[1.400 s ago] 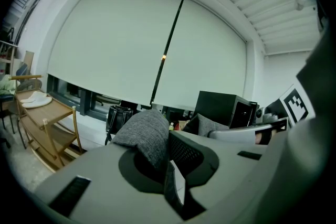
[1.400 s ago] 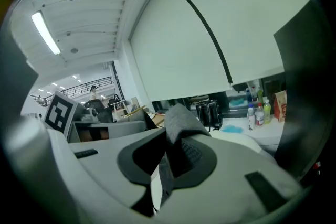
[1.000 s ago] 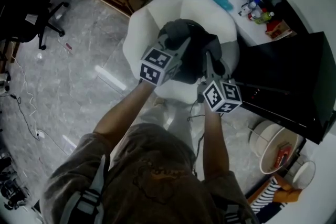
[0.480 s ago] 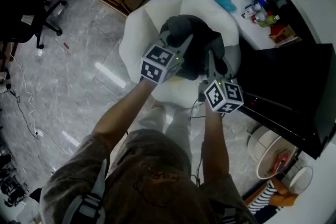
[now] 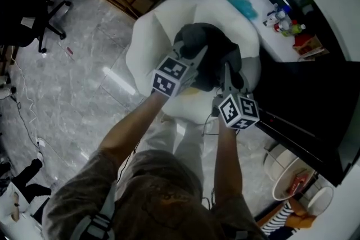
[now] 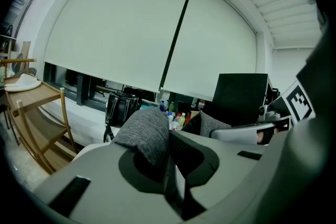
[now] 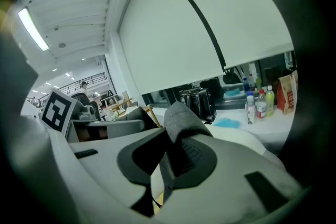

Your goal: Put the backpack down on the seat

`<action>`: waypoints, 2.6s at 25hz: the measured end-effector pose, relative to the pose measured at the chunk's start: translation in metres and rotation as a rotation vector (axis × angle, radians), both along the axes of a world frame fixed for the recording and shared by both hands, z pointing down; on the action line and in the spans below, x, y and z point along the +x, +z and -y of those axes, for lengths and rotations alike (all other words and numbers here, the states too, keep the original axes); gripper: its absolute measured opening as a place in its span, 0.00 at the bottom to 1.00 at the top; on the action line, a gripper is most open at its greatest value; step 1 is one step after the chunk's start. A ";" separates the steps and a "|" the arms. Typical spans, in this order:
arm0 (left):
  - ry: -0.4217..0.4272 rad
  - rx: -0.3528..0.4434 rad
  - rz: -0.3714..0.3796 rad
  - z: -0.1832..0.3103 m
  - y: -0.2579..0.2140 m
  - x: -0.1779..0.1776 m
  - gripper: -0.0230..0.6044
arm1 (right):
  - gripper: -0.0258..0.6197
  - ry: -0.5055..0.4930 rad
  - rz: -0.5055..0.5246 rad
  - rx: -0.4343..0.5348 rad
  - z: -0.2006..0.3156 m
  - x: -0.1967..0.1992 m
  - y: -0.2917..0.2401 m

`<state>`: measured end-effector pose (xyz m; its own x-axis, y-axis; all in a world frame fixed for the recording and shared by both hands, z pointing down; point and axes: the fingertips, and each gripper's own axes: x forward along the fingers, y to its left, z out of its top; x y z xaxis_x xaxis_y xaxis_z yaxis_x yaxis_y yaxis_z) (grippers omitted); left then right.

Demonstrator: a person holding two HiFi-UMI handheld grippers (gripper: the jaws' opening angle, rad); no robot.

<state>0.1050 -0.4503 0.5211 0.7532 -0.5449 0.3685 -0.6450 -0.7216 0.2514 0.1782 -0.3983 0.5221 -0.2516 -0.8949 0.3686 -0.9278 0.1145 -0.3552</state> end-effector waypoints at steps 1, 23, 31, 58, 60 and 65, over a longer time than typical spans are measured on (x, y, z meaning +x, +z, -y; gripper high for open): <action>0.001 0.002 -0.003 0.001 0.002 0.002 0.09 | 0.09 0.003 0.000 0.002 0.002 0.000 0.002; 0.017 0.001 0.004 0.010 0.064 0.033 0.09 | 0.09 0.030 -0.062 0.024 0.033 0.018 0.062; 0.023 -0.013 0.024 0.015 0.106 0.043 0.09 | 0.09 0.029 -0.055 0.010 0.039 0.020 0.107; -0.049 -0.051 0.127 0.005 0.183 0.036 0.30 | 0.29 0.093 -0.094 -0.057 0.025 0.023 0.188; -0.066 -0.052 0.133 0.006 0.183 0.033 0.36 | 0.38 0.105 -0.093 -0.070 0.023 0.025 0.191; -0.099 -0.064 0.151 0.006 0.189 0.026 0.48 | 0.48 0.143 -0.108 -0.070 0.024 0.030 0.191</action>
<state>0.1310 -0.4568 0.7100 0.6305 -0.5856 0.5095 -0.7461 -0.6381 0.1900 0.2080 -0.4224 0.7133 -0.0798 -0.8899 0.4492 -0.9659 -0.0423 -0.2555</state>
